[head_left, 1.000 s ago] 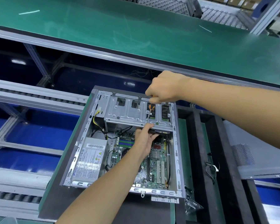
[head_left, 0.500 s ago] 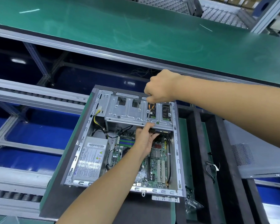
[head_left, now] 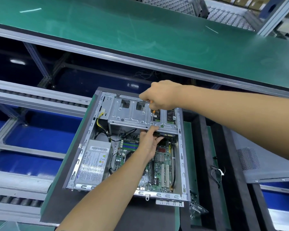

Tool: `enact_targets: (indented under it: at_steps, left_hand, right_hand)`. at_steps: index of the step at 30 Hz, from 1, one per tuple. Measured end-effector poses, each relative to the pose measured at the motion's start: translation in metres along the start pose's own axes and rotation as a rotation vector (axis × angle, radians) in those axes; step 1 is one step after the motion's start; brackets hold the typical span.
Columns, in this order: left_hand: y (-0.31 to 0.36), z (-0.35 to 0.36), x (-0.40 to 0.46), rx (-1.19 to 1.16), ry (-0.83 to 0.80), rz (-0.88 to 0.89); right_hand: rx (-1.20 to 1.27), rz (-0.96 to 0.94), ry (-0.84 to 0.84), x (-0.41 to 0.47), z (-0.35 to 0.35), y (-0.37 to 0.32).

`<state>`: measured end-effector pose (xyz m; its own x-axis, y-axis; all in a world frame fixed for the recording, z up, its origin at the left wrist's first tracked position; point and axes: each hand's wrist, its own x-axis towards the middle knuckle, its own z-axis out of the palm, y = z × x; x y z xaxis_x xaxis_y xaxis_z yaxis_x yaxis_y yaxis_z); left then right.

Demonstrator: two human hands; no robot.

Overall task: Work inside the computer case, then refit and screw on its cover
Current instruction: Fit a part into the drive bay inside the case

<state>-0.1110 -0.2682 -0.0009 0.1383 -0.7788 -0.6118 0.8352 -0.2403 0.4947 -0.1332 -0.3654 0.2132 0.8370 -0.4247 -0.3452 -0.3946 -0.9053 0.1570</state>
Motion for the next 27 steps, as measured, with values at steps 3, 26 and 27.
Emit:
enact_targets:
  at_steps: [3, 26, 27]
  left_hand:
    - [0.004, 0.000, -0.003, 0.008, -0.004, -0.011]
    - [0.102, -0.078, -0.145, 1.898, -0.015, 0.917]
    - [0.107, -0.092, -0.152, 1.965, 0.039, 1.044]
  right_hand:
    - [0.035, 0.031, -0.039, 0.003, -0.003, -0.004]
    - [0.000, 0.146, 0.273, -0.043, -0.006, -0.028]
    - [0.059, 0.170, 0.288, -0.046, -0.002, -0.032]
